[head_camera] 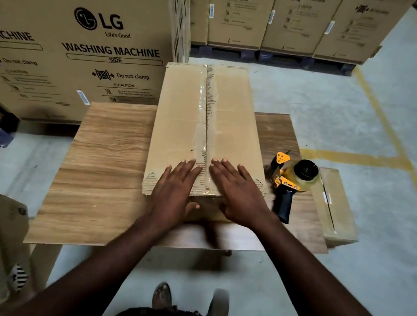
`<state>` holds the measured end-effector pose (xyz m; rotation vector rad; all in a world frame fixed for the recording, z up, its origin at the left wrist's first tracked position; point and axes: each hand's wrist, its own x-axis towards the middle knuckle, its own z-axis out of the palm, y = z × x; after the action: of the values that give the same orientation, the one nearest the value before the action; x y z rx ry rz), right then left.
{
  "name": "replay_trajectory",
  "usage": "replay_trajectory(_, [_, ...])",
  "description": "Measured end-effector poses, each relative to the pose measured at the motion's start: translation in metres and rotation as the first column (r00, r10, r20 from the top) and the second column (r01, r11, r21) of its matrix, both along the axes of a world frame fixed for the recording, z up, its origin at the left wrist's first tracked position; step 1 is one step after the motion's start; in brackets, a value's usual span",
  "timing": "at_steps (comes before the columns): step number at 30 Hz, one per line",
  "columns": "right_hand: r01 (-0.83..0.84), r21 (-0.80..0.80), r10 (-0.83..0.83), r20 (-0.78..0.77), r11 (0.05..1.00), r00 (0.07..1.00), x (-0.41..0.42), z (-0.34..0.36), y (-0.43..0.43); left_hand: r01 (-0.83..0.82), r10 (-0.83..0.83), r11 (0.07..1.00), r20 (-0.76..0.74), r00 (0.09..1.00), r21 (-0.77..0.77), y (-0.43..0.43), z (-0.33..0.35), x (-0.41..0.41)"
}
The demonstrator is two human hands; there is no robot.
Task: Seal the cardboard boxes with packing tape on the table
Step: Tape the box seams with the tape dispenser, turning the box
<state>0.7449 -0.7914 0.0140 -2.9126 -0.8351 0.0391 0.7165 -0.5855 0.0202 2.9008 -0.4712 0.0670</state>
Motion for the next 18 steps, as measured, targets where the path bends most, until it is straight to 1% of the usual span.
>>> replay_trajectory(2, [0.047,0.033,-0.046,-0.049,0.998,0.998,-0.001,0.002,-0.018,-0.004,0.005,0.999,-0.032,0.999,0.044,-0.002,0.001,0.001])
replay_trajectory(3, [0.142,0.080,-0.135,-0.097,0.987,0.986,0.000,0.000,-0.031,-0.008,0.010,0.999,-0.045,0.999,0.048,-0.002,0.002,0.002])
replay_trajectory(4, [0.299,0.173,-0.270,-0.173,0.939,0.947,0.000,-0.002,-0.046,-0.011,0.013,0.999,-0.051,0.999,0.040,-0.001,0.001,0.003])
replay_trajectory(5, [0.478,0.339,-0.395,-0.287,0.810,0.873,-0.002,0.005,-0.057,-0.018,0.019,1.000,-0.053,0.998,0.014,0.001,0.000,0.003])
replay_trajectory(6, [0.630,0.511,-0.468,-0.422,0.585,0.777,-0.004,0.007,-0.070,-0.032,0.031,0.999,-0.050,0.998,-0.013,0.001,-0.002,0.003])
replay_trajectory(7, [0.717,0.632,-0.440,-0.576,0.294,0.688,-0.005,0.011,-0.082,-0.045,0.043,0.999,-0.042,0.998,-0.031,0.001,-0.002,0.002])
replay_trajectory(8, [0.767,0.638,-0.373,-0.698,0.061,0.611,-0.002,0.005,-0.095,-0.053,0.052,0.998,-0.035,0.998,-0.031,0.000,-0.003,0.002])
replay_trajectory(9, [0.797,0.594,-0.321,-0.780,-0.108,0.537,0.000,0.004,-0.104,-0.056,0.055,0.998,-0.030,0.998,-0.020,-0.002,-0.002,0.002])
replay_trajectory(10, [0.831,0.503,-0.265,-0.857,-0.236,0.442,0.005,-0.007,-0.115,-0.055,0.055,0.998,-0.033,0.998,-0.002,-0.004,-0.001,0.002])
replay_trajectory(11, [0.875,0.404,-0.258,-0.905,-0.268,0.339,0.006,-0.014,-0.123,-0.055,0.056,0.998,-0.047,0.997,0.023,-0.005,0.000,0.003])
replay_trajectory(12, [0.910,0.335,-0.299,-0.919,-0.242,0.259,0.007,-0.025,-0.130,-0.053,0.056,0.997,-0.063,0.996,0.049,-0.006,0.001,0.004])
replay_trajectory(13, [0.931,0.270,-0.294,-0.936,-0.246,0.194,0.007,-0.029,-0.133,-0.051,0.056,0.997,-0.074,0.996,0.066,-0.007,0.002,0.004])
replay_trajectory(15, [0.957,0.202,-0.278,-0.950,-0.206,0.141,0.015,-0.049,-0.145,-0.045,0.049,0.997,-0.069,0.996,0.068,-0.006,0.003,0.004])
replay_trajectory(16, [0.972,0.159,-0.261,-0.959,-0.171,0.111,0.018,-0.056,-0.148,-0.044,0.049,0.996,-0.068,0.996,0.074,-0.006,0.003,0.004])
replay_trajectory(17, [0.982,0.106,-0.215,-0.974,-0.155,0.071,0.019,-0.060,-0.149,-0.043,0.049,0.996,-0.071,0.996,0.082,-0.005,0.002,0.004])
replay_trajectory(18, [0.986,0.073,-0.149,-0.987,-0.146,0.051,0.021,-0.064,-0.150,-0.044,0.050,0.996,-0.072,0.996,0.083,-0.004,0.001,0.003])
